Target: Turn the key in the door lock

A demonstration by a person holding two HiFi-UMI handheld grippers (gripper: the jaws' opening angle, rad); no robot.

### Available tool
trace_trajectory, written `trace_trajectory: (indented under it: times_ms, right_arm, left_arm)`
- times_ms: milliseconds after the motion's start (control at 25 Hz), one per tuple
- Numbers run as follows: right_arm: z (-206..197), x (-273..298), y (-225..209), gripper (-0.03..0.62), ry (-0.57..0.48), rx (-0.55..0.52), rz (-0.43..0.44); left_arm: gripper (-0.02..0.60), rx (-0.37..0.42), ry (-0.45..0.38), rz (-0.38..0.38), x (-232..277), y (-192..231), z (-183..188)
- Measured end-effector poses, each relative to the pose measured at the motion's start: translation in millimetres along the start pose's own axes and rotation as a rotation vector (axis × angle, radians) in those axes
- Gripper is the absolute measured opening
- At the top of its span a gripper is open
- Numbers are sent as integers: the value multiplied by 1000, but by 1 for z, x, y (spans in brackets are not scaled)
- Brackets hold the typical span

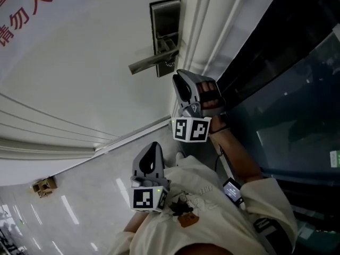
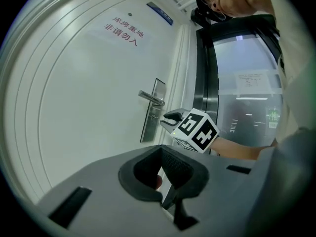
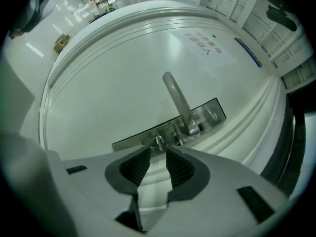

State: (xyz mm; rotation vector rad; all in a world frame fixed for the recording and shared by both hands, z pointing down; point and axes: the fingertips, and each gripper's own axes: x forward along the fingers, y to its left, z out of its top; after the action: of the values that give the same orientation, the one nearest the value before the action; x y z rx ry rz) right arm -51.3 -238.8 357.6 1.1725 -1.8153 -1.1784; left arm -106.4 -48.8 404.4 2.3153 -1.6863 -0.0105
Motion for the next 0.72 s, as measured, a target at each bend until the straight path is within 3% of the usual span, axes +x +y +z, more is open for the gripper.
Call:
trace_trajectory:
  times_ms: [400, 560, 720]
  right_arm:
    - [-5, 39, 8, 106, 42, -172, 14]
    - [-1, 44, 6, 104, 34, -171, -12]
    - [5, 46, -1, 17, 26, -107, -53]
  left_arm:
    - [5, -35, -46, 32, 6, 2, 6]
    - [5, -19, -36, 38, 7, 3, 6]
    - [5, -26, -44, 41, 7, 6, 7]
